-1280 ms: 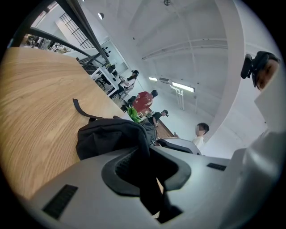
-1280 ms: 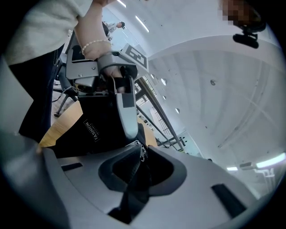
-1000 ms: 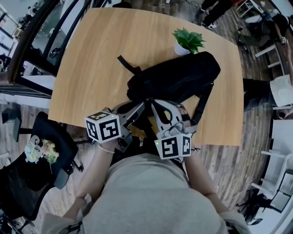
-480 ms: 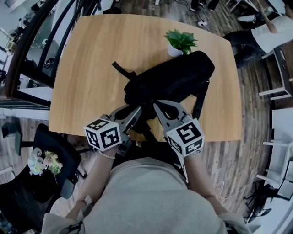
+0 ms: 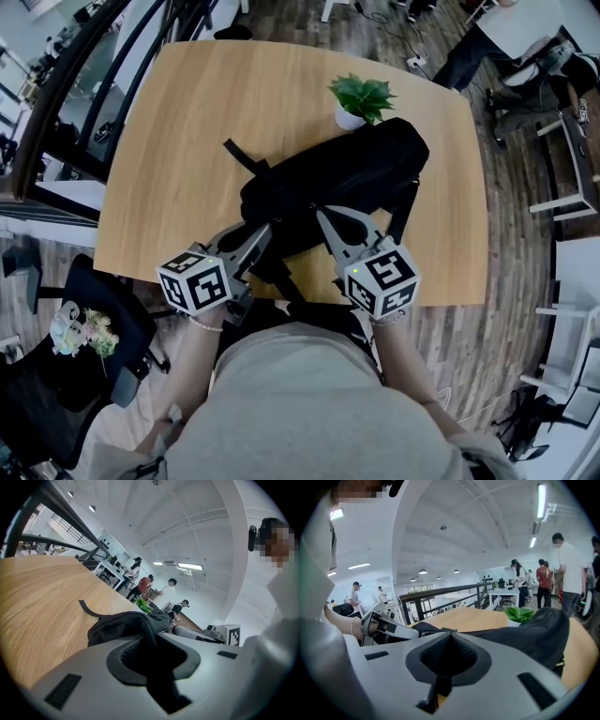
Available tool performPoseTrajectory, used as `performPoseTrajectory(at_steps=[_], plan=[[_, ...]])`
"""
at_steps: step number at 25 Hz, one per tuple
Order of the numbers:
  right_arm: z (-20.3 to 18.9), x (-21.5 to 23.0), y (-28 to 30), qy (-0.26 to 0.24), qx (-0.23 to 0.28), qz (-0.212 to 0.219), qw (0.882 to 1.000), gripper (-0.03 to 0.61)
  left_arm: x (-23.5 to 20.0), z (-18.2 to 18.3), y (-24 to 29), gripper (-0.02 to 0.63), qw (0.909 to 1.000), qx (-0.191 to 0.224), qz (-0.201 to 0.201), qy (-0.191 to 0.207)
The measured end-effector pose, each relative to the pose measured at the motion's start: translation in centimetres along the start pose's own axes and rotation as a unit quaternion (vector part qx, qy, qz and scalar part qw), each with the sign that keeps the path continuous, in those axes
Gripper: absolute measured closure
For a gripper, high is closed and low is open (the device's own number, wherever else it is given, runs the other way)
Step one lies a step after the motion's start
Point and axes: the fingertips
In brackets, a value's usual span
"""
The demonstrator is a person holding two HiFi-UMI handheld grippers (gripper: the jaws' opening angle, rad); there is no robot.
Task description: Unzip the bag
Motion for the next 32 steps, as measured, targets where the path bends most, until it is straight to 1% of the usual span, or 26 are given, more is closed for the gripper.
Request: performPoseTrajectory(at_steps=[7, 11, 19, 25, 32], plan=[[0.3, 3.8, -0.9, -0.006, 0.002, -0.010, 1.000, 0.568, -0.5, 0.1, -0.4, 0.535, 0.9988, 0.030, 0.037, -0.009], [0.5, 5.0, -1.2, -0.006, 0.007, -0.006, 1.000, 0.568, -0.5, 0.3, -0.4, 0.535, 0.9976, 0.045, 0.052, -0.010], [0.4, 7.6, -1.6, 0.003, 0.014, -0.013, 1.000, 0.568, -0.9, 0.3, -0.6, 0.535, 0.9941, 0.069, 0.083, -0.011], [0.8, 8.7, -1.7, -0.004, 0.017, -0.008, 1.000, 0.566, -0.9, 0.5, -0.7, 0.534, 0.9919, 0.079, 0.099, -0.010], [0.5, 9.2, -1.8, -0.002, 0.020, 0.001, 1.000, 0.565, -0.9, 0.1, -0.7, 0.531, 0.9886, 0.081, 0.127, 0.003]])
Point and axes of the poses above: the fingertips, and each gripper's own axes: y forward along the fingers, x to its right, z out of its top, and after that the axes turned 2 degrees about -y, right-handed
